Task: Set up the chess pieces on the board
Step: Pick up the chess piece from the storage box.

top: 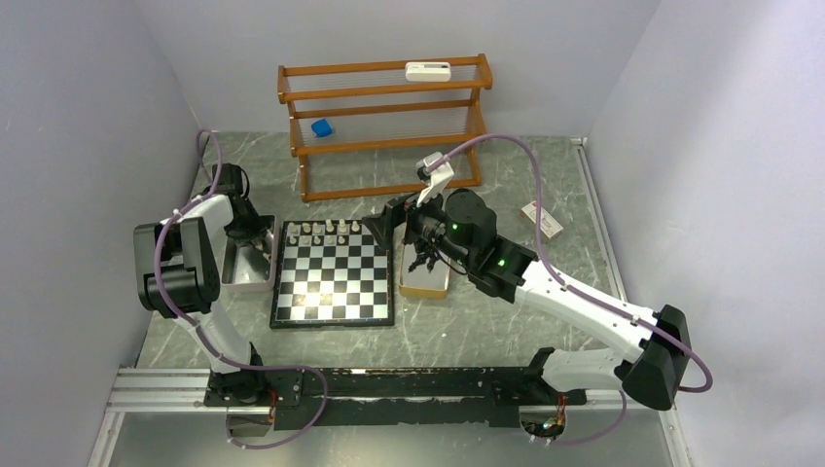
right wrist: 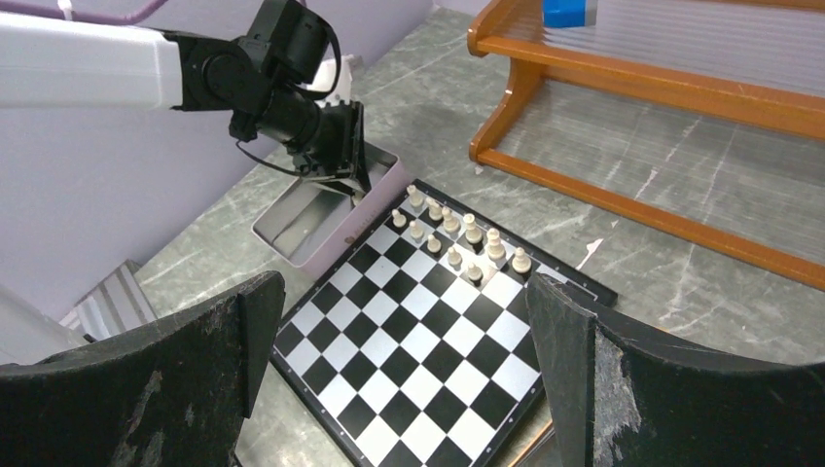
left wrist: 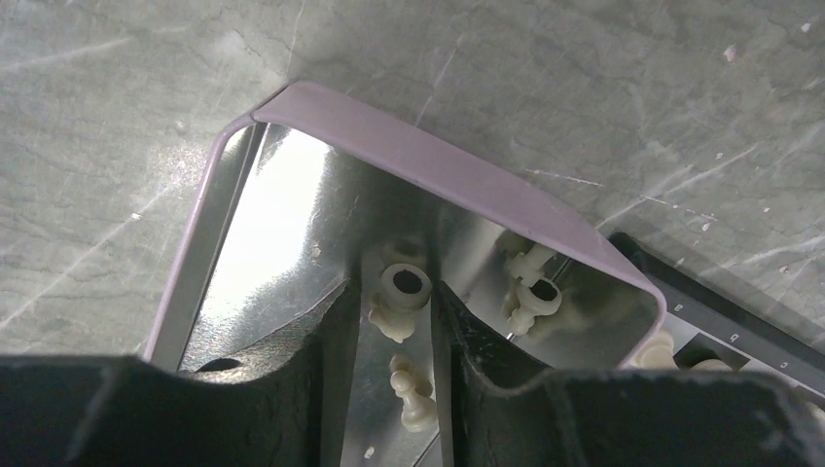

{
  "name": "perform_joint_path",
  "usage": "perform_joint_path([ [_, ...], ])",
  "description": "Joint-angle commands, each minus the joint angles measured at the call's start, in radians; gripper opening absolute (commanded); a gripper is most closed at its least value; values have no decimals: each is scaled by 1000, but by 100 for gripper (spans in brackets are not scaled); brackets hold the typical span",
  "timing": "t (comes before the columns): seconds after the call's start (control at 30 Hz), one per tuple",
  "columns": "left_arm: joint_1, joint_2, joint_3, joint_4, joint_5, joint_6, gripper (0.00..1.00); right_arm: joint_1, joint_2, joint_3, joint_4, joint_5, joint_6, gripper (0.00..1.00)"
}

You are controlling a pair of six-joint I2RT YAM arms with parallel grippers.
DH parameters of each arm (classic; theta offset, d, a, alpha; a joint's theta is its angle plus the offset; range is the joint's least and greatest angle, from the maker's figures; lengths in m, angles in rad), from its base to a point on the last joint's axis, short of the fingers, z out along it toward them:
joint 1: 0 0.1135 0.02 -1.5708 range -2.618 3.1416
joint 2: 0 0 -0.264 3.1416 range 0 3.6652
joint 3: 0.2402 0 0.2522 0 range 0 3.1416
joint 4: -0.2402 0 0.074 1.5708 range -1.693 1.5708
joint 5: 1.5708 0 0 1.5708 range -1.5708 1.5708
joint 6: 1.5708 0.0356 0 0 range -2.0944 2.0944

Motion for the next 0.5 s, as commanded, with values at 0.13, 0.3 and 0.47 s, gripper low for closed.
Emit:
perform_joint_path([
  [0.13, 13, 36, 4, -26, 24, 25, 34, 3, -10, -14, 14, 15, -1, 100],
  [0.3, 14, 35, -1, -42, 12, 22, 28, 3, -16, -20, 19, 5, -3, 100],
  [0.47, 14, 12, -8, -51, 1, 15, 18, 3, -28, -31, 3, 31, 26, 100],
])
